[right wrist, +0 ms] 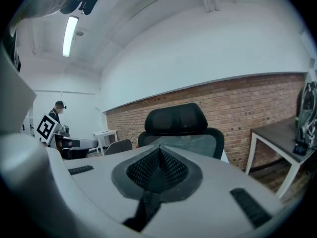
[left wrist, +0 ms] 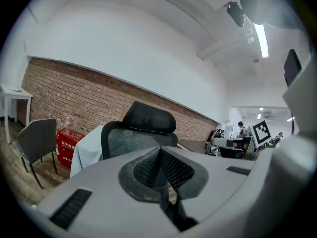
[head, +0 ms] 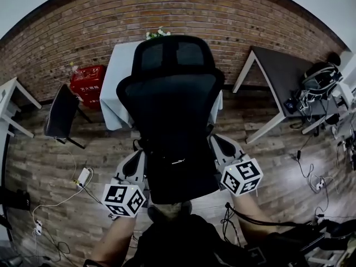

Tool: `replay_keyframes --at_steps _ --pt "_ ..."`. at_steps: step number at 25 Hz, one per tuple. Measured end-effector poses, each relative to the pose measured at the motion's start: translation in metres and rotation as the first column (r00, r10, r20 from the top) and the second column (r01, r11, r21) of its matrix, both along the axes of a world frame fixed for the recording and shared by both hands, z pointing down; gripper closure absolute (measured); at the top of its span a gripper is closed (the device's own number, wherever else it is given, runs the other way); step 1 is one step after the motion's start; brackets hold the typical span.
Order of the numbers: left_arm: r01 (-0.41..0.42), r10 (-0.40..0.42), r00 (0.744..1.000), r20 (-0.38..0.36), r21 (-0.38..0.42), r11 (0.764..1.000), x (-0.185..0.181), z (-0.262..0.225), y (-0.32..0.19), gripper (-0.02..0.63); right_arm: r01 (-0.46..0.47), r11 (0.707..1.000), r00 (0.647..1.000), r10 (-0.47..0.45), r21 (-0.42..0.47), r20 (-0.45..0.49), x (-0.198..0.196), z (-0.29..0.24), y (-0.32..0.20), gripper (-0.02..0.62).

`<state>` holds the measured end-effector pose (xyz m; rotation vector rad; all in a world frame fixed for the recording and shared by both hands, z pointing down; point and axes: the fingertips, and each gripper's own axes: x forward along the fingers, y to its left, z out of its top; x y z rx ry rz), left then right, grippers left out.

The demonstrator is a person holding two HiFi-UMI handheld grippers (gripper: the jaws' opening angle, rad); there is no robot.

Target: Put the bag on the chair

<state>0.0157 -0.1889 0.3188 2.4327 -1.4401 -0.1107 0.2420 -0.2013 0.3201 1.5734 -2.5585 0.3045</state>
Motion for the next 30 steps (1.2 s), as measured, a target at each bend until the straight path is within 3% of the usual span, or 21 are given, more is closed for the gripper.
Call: replay_keyframes --at_steps 10,17,30 --pt "-0.003 0.000 0.999 0.044 0.076 0.997 -0.021 -0.042 0.014 0.595 -0.025 0.998 0.998 0.028 0.060 -0.059 -0.017 -0.031 0.026 0.578" --pt "-0.015 0.009 0.999 0.048 0.121 0.993 -0.025 -0.062 0.023 0.597 -0.055 0.995 0.998 0.057 0.077 -0.031 -0.017 -0.050 0.037 0.578" --pt "-0.045 0.040 0.998 0.042 0.124 0.991 -0.020 -0.067 0.032 0.597 -0.097 0.991 0.994 0.101 0.091 -0.049 -0.015 -0.052 0.046 0.578"
